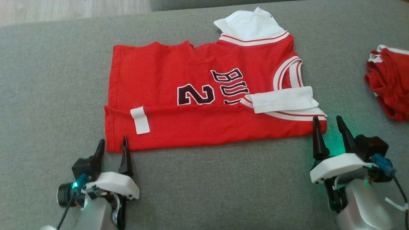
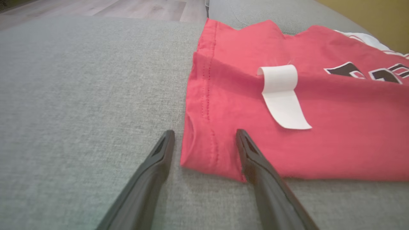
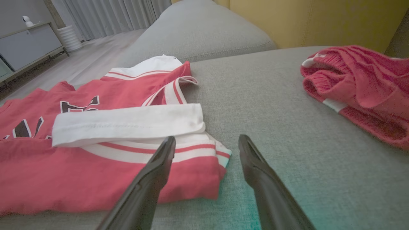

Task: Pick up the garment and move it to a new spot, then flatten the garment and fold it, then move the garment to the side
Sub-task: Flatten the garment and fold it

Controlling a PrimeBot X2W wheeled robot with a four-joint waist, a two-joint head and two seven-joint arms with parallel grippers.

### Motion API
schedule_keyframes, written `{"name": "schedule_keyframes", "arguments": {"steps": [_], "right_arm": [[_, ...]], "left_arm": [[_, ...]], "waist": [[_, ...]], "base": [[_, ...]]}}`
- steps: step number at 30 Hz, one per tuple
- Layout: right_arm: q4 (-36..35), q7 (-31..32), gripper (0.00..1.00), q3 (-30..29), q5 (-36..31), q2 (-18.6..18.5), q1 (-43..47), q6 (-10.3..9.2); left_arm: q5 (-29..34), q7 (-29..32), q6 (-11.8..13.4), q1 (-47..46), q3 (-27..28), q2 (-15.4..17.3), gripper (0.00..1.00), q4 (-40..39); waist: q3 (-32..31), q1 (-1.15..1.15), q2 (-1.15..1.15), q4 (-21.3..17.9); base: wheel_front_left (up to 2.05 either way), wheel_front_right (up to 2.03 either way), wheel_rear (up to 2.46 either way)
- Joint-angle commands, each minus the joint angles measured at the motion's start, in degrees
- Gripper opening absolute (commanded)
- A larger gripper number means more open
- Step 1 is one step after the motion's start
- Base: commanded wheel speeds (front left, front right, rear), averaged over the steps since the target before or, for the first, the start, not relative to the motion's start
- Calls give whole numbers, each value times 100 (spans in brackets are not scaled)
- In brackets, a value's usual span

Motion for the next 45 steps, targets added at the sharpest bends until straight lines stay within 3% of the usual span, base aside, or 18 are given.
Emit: {"name": "schedule_keyframes", "arguments": {"steps": [1, 6, 7, 9, 10, 11, 12, 13, 14, 15, 22, 33, 38, 45], "right_arm": [[-105, -77, 100, 124, -37, -10, -205, -4], [417, -77, 100, 45, -34, -10, -425, -4], [566, -73, 100, 39, -31, -10, -455, -4], [881, 2, 100, 32, 1, -10, -507, -4], [1032, 48, 100, 63, 37, -10, -527, -4], [1182, 126, 100, 127, 65, -10, -536, -4], [1305, 186, 100, 203, 162, -10, -540, -4], [1402, 220, 73, 281, 286, -10, -539, -4], [1478, 239, 11, 385, 388, -10, -528, -4], [1538, 245, 0, 491, 513, -10, -509, -4], [1484, 18, 0, 770, 1150, -10, -597, -4], [1159, 19, 0, 498, 1423, -134, -1411, -4], [1124, 239, 0, 578, 1538, -259, -1074, -4], [916, 527, 0, 659, 1787, -402, 122, -4]], "left_arm": [[2, -6, -22, -128, 164, 63, 100, 10], [-91, -6, -146, -213, -27, 55, 100, 490], [-143, -6, -164, -222, -80, 54, 94, 548], [-220, -6, -200, -239, -214, 53, 48, 672], [-280, -6, -209, -240, -291, 53, 31, 716], [-329, -6, -224, -239, -376, 53, 4, 767], [-380, -6, -245, -240, -458, 53, 0, 820], [-441, -6, -267, -241, -530, 52, 0, 860], [-515, -6, -283, -241, -570, 52, 0, 865], [-577, -6, -292, -226, -613, 52, 0, 835], [-805, -6, -184, -20, -648, 52, 0, 126], [-472, -6, -159, -232, 28, 321, 0, -877], [-419, -6, -150, 156, 90, 302, 0, -756], [-505, -6, -185, 1155, -57, 126, 0, -374]], "waist": [[42, -1, 0, 1], [90, -1, 0, 19], [93, -1, 0, 24], [91, -1, 0, 37], [86, -1, 0, 48], [80, -1, 0, 56], [75, -1, 0, 64], [65, -1, 0, 70], [48, -1, 0, 76], [25, -1, 0, 84], [-220, -1, 0, 118], [-968, -1, 0, 159], [-1224, -1, 0, 157], [-1278, -1, 0, 162]], "base": [[0, 0, 0], [0, 0, 0], [0, 0, 0], [0, 0, 0], [0, 0, 0], [0, 0, 0], [0, 0, 0], [0, 0, 0], [0, 0, 0], [0, 0, 0], [0, 0, 0], [0, 0, 0], [0, 0, 0], [0, 0, 0]]}}
